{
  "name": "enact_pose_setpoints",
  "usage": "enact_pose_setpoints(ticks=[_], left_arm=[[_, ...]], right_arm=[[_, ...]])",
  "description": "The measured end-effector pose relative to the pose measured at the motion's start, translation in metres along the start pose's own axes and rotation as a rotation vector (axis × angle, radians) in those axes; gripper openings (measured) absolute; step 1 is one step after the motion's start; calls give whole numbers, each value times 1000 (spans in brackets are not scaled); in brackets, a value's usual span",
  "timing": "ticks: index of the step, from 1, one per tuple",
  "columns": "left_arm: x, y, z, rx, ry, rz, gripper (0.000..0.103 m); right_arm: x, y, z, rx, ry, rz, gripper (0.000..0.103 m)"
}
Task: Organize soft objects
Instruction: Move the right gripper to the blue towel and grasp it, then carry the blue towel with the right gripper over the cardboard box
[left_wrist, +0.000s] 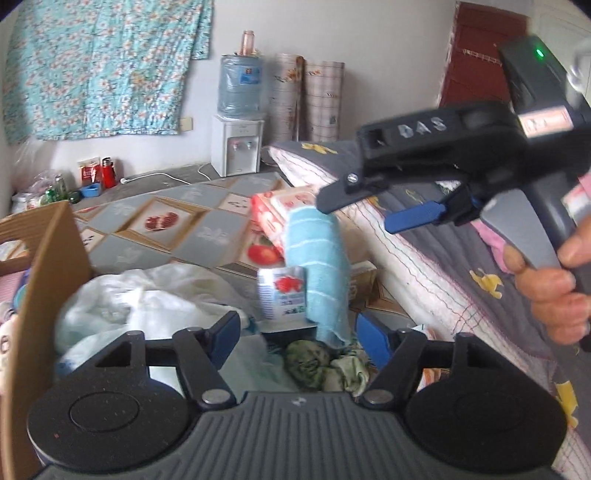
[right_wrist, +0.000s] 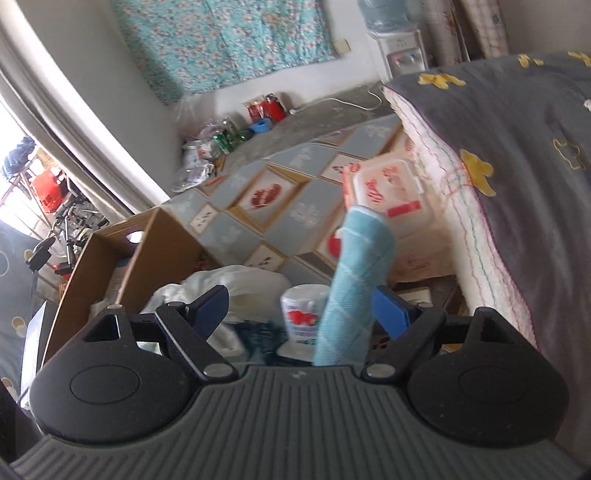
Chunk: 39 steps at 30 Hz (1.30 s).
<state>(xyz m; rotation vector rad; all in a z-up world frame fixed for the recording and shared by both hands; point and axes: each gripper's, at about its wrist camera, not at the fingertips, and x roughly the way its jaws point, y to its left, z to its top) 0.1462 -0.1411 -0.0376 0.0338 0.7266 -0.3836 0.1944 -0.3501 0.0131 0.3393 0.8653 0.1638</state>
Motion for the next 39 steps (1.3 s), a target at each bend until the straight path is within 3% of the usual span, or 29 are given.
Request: enact_pose_setpoints(ticks=[9, 15, 18, 20, 23, 25, 39], left_arm=[[59, -22, 0, 84, 46, 52, 50], [81, -34, -2, 140, 70, 76, 45], [91, -37, -2, 148, 89, 78, 39], [96, -38, -2, 148, 99, 87, 33], [97, -40, 0, 145, 105, 85, 19], [96, -41, 0, 145, 103, 83, 16], [12, -34, 22, 114, -97, 83, 14]], right_arm=[[61, -28, 21, 26, 73, -7, 81], [89, -39, 24, 52, 120, -15, 59], [95, -41, 20, 56, 132, -17, 44], [97, -44, 19, 57, 129, -15, 28], [94, -44, 18, 63, 116, -2, 19], [90, -42, 18, 59, 101, -2, 16], [-6, 24, 28, -35, -113, 54, 15]])
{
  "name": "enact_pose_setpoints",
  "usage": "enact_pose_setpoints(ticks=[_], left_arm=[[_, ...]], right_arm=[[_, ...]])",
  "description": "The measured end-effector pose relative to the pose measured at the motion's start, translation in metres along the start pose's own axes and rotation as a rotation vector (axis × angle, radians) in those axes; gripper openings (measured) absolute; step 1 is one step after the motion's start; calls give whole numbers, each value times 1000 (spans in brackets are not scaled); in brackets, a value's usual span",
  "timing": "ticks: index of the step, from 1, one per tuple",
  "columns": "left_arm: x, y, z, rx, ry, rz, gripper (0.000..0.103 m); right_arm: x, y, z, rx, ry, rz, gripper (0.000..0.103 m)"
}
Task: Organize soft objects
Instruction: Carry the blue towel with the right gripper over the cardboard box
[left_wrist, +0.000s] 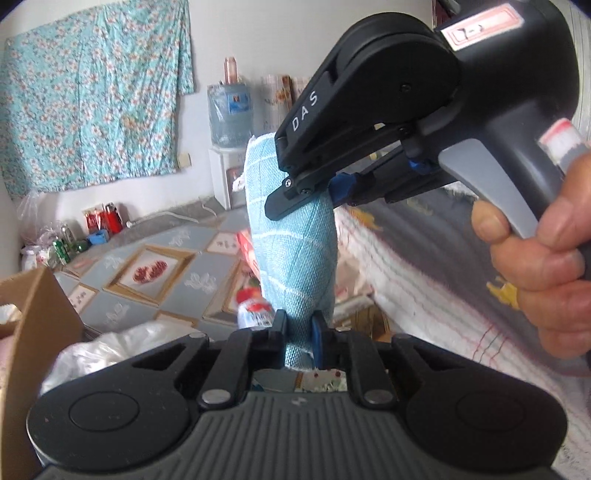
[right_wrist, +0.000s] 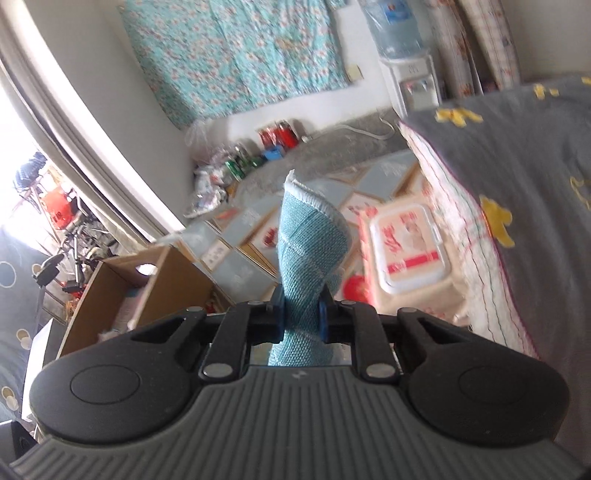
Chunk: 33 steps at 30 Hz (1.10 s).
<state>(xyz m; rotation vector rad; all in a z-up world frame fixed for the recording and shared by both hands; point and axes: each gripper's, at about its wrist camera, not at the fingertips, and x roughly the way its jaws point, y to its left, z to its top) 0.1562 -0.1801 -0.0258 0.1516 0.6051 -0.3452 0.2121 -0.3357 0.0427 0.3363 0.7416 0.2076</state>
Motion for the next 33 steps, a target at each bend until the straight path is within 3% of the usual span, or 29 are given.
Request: enact_pose_setpoints(ticks=[8, 16, 24, 29, 33], left_arm=[[-63, 33, 10, -58, -96, 35, 14], [-109, 85, -1, -122, -117, 86, 14], [-132, 164, -31, -262, -39, 143, 14], [-123, 227, -61, -432, 78, 106, 14], [-107, 275, -81, -556, 174, 82, 14]], right_arm=[[-41, 71, 6, -67, -60, 110, 15], [-32, 158, 2, -130, -5, 234, 15], [43, 255, -16, -187, 183, 292, 15], [107, 306, -38, -223, 317, 250, 15], [161, 323, -54, -204, 423, 207, 15]])
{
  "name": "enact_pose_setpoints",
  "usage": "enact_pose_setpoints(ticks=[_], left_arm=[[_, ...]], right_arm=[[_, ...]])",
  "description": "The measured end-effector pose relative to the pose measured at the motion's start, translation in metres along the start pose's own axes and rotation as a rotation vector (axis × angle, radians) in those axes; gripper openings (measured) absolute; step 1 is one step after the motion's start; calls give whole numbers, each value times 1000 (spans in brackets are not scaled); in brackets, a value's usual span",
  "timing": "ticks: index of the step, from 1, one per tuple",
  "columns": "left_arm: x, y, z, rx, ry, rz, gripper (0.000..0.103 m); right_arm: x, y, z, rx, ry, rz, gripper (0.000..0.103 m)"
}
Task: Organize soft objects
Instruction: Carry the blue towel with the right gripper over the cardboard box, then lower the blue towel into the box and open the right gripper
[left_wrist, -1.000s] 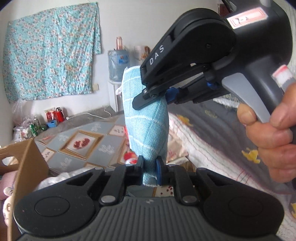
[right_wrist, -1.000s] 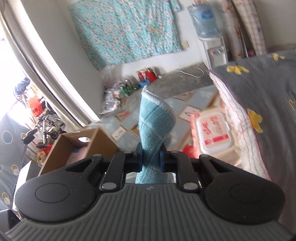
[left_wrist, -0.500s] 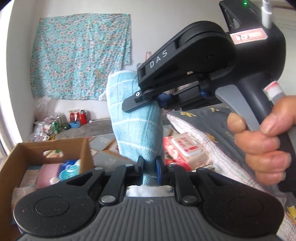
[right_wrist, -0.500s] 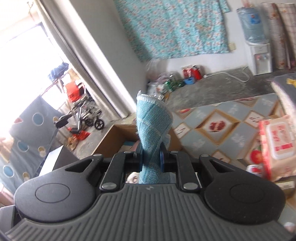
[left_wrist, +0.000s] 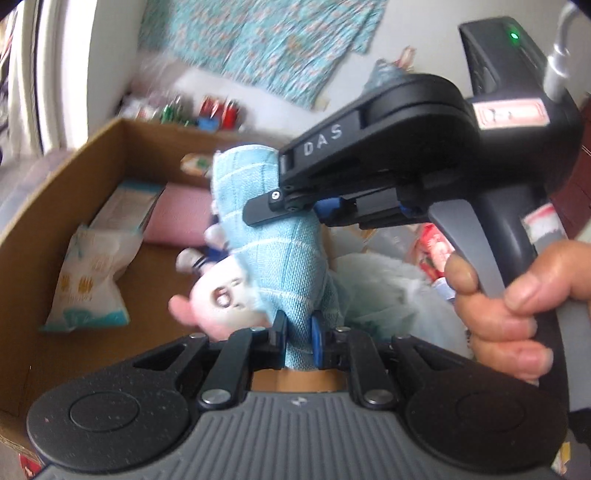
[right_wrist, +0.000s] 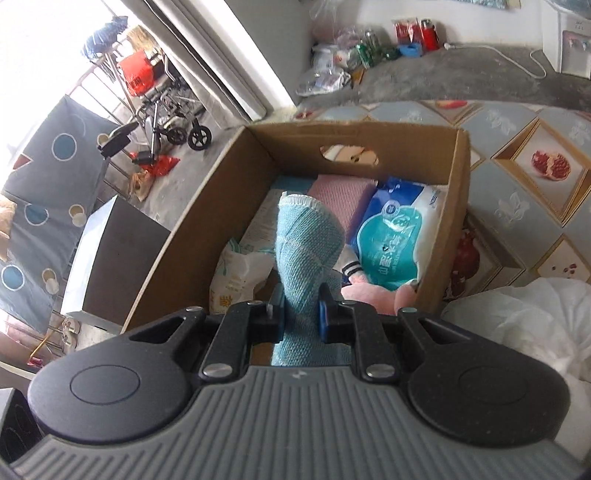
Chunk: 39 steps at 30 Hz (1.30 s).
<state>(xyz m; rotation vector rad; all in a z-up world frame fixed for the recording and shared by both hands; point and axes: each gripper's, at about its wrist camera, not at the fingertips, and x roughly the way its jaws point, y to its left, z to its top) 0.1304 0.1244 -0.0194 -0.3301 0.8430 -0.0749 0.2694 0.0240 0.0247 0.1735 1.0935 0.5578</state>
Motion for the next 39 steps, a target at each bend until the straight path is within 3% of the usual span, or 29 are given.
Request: enact_pose_setpoints(ticks=[9, 18, 22, 25, 29, 30, 34, 39], left_arm=[[8, 51, 19, -53, 74, 153, 14], [31, 67, 32, -8, 127, 316, 14], [48, 70, 32, 5, 184, 334, 14], [54, 71, 30, 18, 203, 350, 15], [55, 74, 32, -3, 223, 349, 22], [52, 74, 32, -12, 216, 341, 27], [45, 71, 31, -2, 193, 342, 33], [48, 74, 28, 7, 194, 340, 44]], right_arm=[[77, -12, 25, 107, 118, 74, 16], [140, -23, 39, 159, 177, 109, 19], [148, -21, 43, 113, 186, 69, 25], [132, -14, 49, 51, 121, 38, 37], [109, -5, 56, -5, 41, 53, 38], [108, -3, 57, -11, 42, 60, 37], [116, 1, 55, 15, 108, 106, 31], [148, 2, 50, 31, 180, 48, 30]])
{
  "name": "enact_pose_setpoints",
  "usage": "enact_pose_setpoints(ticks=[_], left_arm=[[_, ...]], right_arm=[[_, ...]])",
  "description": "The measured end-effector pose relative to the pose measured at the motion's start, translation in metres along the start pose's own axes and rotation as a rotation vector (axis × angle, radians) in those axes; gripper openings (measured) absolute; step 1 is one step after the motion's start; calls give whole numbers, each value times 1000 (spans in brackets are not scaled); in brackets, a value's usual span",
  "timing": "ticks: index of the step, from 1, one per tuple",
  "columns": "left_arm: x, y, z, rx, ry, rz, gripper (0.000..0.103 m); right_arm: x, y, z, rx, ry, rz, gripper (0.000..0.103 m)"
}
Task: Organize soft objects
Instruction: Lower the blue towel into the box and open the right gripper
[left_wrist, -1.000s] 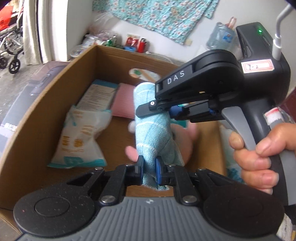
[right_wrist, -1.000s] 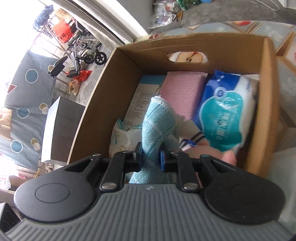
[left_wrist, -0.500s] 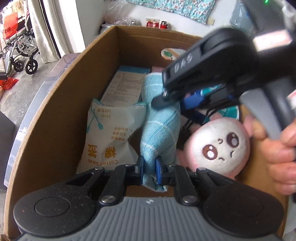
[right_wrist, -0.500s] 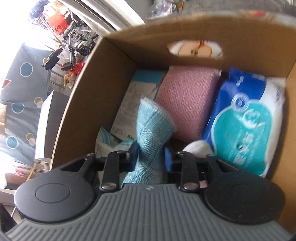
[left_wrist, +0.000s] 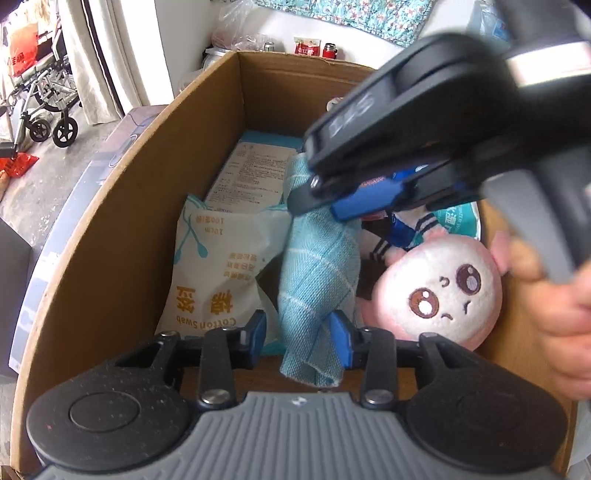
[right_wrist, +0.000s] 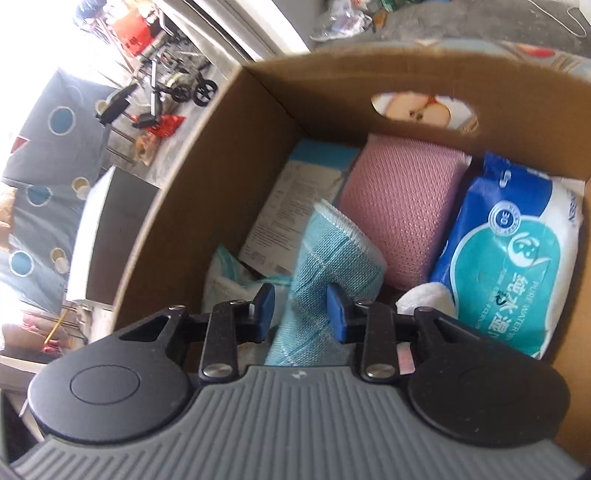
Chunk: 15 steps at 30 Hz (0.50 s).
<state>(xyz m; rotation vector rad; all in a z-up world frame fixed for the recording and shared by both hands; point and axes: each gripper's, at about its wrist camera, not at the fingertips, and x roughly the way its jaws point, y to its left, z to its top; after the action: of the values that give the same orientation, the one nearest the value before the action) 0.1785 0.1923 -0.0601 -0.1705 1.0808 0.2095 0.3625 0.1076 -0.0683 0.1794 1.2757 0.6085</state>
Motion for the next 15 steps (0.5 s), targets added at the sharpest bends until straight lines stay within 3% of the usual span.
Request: enact_pose_setpoints(ticks=[5, 9, 15], left_arm=[[2, 0, 2, -1, 17, -9, 50], [-8, -3, 1, 14, -16, -15, 63], [-35, -8, -7, 27, -98, -18, 82]], right_arm=[[11, -7, 1, 46, 23, -23, 28], [-8, -7, -4, 53, -29, 38, 31], [-69, -6, -40, 46, -183, 134, 53]])
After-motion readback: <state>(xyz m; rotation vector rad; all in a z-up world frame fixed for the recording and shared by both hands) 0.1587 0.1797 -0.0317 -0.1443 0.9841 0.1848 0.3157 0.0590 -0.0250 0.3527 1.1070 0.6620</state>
